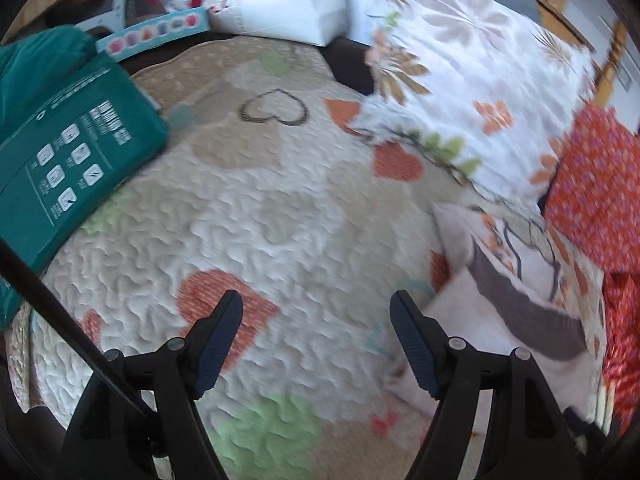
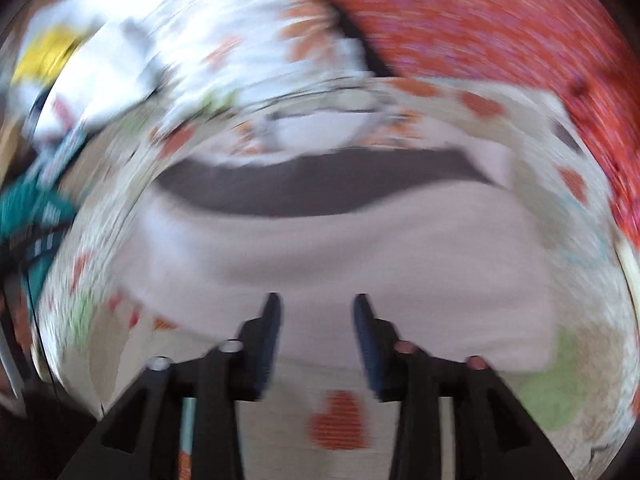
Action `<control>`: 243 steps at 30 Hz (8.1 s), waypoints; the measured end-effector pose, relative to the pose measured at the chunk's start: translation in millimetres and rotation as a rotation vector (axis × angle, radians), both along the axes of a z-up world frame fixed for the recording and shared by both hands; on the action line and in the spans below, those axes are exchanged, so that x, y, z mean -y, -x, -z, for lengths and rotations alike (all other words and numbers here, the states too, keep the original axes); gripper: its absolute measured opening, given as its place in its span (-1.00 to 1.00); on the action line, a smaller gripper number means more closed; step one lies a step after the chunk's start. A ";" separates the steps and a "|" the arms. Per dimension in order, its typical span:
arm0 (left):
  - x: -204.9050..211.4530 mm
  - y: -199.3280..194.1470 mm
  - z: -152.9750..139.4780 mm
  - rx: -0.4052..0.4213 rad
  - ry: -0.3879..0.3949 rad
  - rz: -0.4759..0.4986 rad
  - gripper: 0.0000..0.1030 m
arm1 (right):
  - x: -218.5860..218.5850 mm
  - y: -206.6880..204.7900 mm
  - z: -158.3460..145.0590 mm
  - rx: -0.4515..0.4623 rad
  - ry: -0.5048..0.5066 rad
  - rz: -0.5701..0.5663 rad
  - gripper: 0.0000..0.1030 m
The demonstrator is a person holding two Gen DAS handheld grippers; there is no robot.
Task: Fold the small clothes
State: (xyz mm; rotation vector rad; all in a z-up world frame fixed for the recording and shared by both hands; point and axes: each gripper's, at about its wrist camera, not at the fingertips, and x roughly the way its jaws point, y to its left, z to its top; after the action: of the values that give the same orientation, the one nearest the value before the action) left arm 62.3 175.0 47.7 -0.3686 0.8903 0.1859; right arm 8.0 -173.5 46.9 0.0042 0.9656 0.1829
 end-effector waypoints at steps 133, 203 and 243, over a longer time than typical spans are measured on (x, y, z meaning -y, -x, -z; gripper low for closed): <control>185.7 148.2 -76.4 0.555 -0.316 0.185 1.00 | 128.8 48.0 4.2 -0.143 -0.450 0.089 -0.35; 237.6 107.8 76.1 -0.144 -0.198 0.473 1.00 | 109.3 87.7 9.6 0.118 0.159 0.207 0.45; 217.9 105.0 31.5 -0.033 -0.040 0.489 1.00 | 151.8 -43.8 20.1 -0.003 0.216 0.339 -0.11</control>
State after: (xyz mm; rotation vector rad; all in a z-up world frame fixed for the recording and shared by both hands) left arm -42.7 -42.8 16.2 -0.1035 0.9815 -0.2414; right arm 51.8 -325.3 26.8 -0.0303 0.9692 -0.2342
